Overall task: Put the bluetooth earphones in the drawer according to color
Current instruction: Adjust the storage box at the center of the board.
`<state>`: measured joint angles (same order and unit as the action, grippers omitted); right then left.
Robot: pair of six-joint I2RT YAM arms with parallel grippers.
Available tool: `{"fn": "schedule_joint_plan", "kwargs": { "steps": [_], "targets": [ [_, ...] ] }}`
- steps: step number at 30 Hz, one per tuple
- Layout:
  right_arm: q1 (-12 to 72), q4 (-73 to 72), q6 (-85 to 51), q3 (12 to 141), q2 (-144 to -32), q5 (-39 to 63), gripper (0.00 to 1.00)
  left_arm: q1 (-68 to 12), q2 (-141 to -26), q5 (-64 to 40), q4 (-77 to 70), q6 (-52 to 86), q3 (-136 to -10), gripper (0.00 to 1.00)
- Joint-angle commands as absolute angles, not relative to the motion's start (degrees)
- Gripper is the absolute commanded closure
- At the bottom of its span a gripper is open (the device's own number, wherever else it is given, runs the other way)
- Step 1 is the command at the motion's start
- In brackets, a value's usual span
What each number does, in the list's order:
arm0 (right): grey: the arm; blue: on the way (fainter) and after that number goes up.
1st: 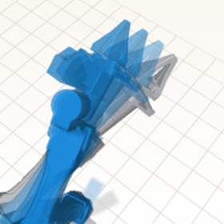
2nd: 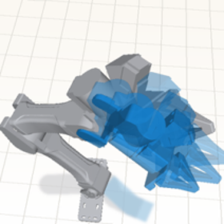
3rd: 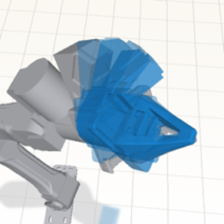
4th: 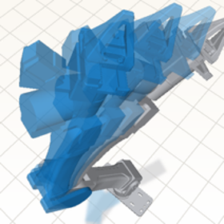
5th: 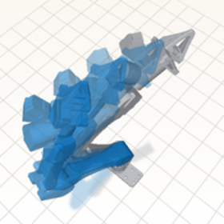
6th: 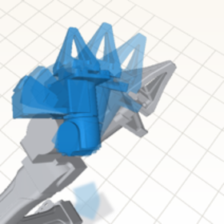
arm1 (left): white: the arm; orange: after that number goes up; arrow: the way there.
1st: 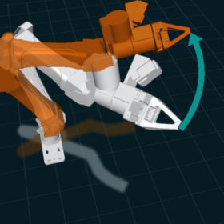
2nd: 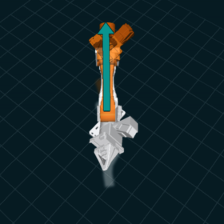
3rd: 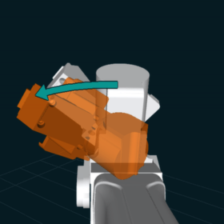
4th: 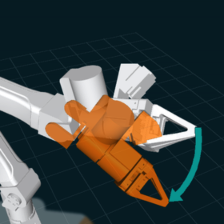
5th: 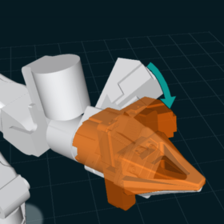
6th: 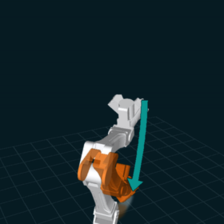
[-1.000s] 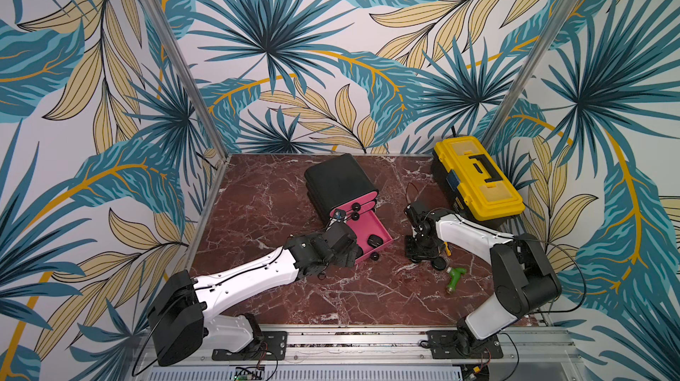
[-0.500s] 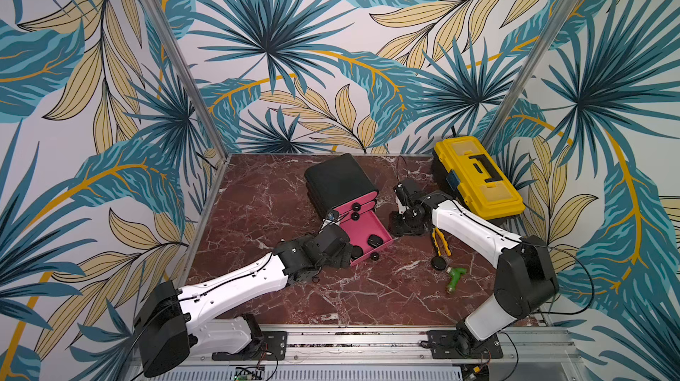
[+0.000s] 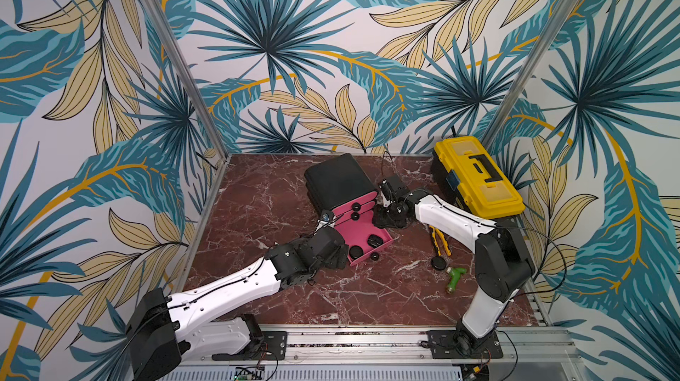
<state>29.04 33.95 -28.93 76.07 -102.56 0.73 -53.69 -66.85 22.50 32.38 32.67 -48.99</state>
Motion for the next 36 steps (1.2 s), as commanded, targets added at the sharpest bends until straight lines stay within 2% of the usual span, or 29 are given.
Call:
{"fn": "schedule_joint_plan", "kwargs": {
  "steps": [1,19,30,36],
  "targets": [
    [29.79,29.53,-30.29,76.55,-104.1,0.72,0.52,-53.42,-65.43,24.01,31.97,32.84,-47.22,0.02],
    [31.97,23.27,-30.05,75.85,-109.02,0.5,0.48,-53.37,-63.66,24.88,31.38,32.92,-45.62,0.01],
    [34.1,21.36,-31.45,70.6,-102.06,-2.08,0.47,-53.35,-63.44,24.96,31.38,33.0,-45.44,0.01],
    [35.1,19.02,-31.05,69.62,-101.74,-2.05,0.47,-53.35,-63.24,24.79,31.42,33.09,-45.48,0.0]
  ]
}}
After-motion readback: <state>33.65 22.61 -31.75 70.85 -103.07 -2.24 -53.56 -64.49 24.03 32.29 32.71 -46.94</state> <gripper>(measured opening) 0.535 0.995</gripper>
